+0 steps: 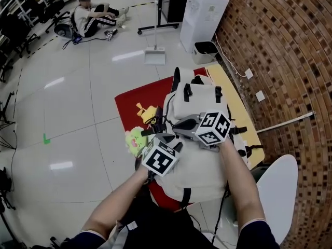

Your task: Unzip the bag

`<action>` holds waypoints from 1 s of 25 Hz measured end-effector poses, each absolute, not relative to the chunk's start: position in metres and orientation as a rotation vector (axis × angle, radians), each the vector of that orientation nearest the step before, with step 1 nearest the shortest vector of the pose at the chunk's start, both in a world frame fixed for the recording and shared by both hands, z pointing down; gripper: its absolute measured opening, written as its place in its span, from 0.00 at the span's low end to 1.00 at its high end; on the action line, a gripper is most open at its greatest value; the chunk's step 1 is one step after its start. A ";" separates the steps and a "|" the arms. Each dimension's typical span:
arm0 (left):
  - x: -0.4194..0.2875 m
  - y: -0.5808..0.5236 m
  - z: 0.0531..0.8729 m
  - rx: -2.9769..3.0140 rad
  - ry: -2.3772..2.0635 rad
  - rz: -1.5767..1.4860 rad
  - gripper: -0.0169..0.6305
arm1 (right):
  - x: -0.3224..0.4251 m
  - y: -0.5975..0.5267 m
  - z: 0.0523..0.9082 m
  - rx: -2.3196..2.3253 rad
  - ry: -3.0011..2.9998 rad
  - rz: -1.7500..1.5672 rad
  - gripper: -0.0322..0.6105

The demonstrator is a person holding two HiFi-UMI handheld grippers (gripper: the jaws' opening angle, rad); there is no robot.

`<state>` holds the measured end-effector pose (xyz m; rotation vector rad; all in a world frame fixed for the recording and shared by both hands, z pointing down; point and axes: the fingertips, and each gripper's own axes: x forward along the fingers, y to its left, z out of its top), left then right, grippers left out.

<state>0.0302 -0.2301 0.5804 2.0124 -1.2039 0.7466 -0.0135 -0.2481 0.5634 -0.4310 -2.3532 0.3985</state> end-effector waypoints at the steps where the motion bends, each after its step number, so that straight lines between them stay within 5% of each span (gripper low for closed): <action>1: 0.030 -0.230 0.581 2.014 -1.204 0.756 0.22 | -0.014 -0.253 0.565 -0.405 -2.361 0.413 0.07; 15: 0.024 -0.221 0.584 2.015 -1.225 0.811 0.10 | -0.015 -0.314 0.581 -0.076 -2.383 0.530 0.07; 25: 0.016 -0.251 0.553 2.074 -1.242 0.770 0.10 | 0.031 -0.358 0.586 0.251 -2.360 0.634 0.07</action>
